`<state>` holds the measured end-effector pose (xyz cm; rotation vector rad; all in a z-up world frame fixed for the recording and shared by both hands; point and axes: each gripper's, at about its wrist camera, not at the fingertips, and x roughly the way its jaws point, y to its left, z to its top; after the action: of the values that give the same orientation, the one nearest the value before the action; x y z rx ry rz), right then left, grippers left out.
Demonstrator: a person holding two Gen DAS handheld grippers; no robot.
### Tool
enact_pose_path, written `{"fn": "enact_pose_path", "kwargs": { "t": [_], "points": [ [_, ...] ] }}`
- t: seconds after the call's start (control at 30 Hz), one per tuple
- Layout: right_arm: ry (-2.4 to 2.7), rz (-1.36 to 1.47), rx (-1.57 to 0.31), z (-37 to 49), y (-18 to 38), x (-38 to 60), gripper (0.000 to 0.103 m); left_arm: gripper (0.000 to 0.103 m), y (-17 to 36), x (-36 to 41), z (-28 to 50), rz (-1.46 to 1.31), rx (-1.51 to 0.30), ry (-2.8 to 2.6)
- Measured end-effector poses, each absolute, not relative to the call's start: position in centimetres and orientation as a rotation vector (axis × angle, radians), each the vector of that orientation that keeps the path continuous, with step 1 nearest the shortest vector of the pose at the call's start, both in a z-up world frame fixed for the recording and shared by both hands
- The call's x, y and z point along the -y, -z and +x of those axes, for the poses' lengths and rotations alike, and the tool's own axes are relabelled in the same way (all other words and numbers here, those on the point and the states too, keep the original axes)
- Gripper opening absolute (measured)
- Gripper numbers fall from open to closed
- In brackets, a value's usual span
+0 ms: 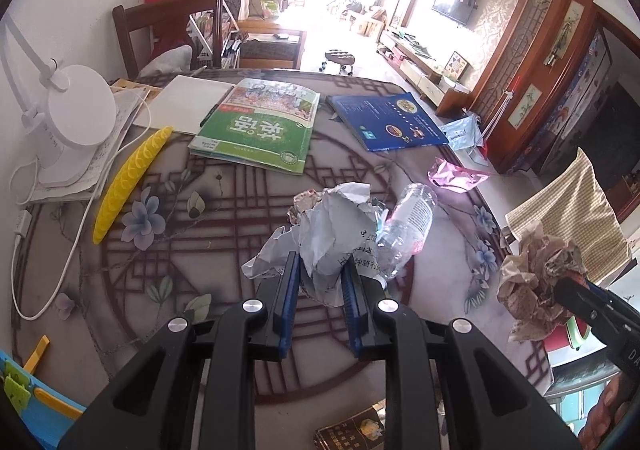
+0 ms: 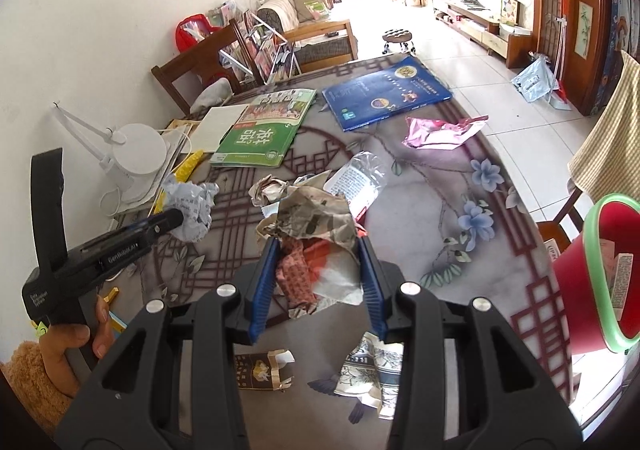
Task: Collect trash
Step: 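Lift the crumpled paper with right gripper while left lifts the plastic bag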
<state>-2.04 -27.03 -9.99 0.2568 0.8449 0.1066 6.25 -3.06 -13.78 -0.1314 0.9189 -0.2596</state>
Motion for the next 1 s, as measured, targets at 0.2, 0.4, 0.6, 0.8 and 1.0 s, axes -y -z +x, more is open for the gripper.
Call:
{"fn": "enact_pose_path", "kwargs": {
  "t": [0.2,0.4,0.6,0.8,1.0],
  "points": [
    [-0.097,0.267,-0.839,-2.7,9.9,27.9,0.039,0.019,13.2,3.5,5.5,-0.123,-0.902,0.253],
    [-0.099,0.270,-0.837,-3.2,9.9,28.4,0.039,0.019,13.5,3.9,5.0,-0.133,-0.922,0.252],
    [-0.115,0.270,-0.843,-3.7,10.1,29.1,0.039,0.019,13.8,4.8,4.2,-0.126,-0.933,0.232],
    [-0.150,0.269,-0.831,-3.8,9.9,30.9,0.039,0.019,13.2,6.8,3.3,-0.120,-0.919,0.198],
    [-0.194,0.277,-0.851,-3.9,10.2,33.7,0.039,0.019,12.9,9.6,2.7,-0.116,-0.921,0.150]
  ]
}}
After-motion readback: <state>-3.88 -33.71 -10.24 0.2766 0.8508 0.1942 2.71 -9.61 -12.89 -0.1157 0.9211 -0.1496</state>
